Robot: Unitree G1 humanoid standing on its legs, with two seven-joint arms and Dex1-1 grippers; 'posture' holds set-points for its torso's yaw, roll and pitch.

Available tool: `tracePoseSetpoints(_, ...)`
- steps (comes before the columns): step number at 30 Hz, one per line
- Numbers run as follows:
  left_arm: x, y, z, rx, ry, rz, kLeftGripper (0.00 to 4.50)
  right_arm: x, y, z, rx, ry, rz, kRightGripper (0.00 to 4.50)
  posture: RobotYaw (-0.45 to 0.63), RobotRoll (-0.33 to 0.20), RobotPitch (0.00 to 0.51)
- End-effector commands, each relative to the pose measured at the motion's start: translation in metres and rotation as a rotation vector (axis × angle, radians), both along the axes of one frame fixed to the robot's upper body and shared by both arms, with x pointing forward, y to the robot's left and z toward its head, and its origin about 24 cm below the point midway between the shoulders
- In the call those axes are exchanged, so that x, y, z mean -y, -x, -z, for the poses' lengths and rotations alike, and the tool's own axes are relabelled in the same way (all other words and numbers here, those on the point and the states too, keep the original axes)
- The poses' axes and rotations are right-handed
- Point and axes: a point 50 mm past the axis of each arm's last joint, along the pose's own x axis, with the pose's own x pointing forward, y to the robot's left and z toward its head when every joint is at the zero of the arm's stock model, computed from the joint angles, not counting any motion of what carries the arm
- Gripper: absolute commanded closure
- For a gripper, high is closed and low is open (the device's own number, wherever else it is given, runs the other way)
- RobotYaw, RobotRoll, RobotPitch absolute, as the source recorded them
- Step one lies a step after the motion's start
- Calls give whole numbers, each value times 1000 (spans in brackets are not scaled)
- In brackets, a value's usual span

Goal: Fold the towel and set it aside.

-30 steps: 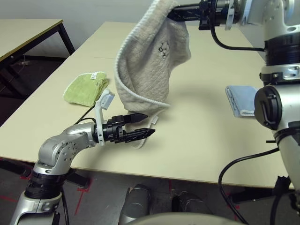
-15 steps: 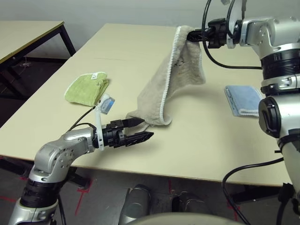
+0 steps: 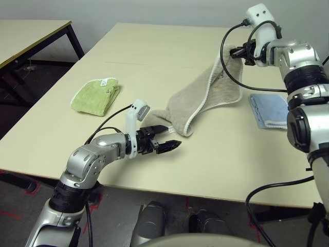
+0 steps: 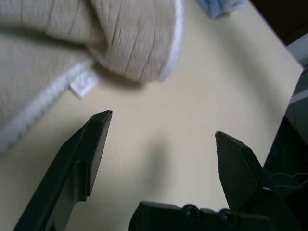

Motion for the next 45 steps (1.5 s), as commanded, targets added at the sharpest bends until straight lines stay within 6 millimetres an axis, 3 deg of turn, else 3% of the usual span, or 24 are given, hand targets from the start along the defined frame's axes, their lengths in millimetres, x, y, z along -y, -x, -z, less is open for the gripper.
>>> tracePoseSetpoints(1, 7, -5, 11, -29, -45, -24, 0, 0, 0, -5, 17, 15, 1, 4432, 241, 0, 117)
tracePoseSetpoints(9, 47, -33, 9, -102, 34, -123, 0, -6, 0, -10, 11, -5, -43, 4432, 233, 0, 118)
tracePoseSetpoints(15, 63, -37, 3, -162, 86, -166, 0, -6, 2, -16, 13, -12, -55, 4432, 216, 0, 126)
tracePoseSetpoints(24, 62, -45, 21, -203, 77, -299, 0, -11, 3, -19, 11, -40, -89, 4432, 203, 0, 128)
tracePoseSetpoints(35, 41, -48, 22, -174, 116, -392, 0, -8, 7, -15, -14, -73, -116, 4432, 193, 0, 123)
tracePoseSetpoints(45, 54, -44, 22, -201, 142, -358, 196, -10, 10, -13, -29, -88, -134, 4500, 192, 0, 120)
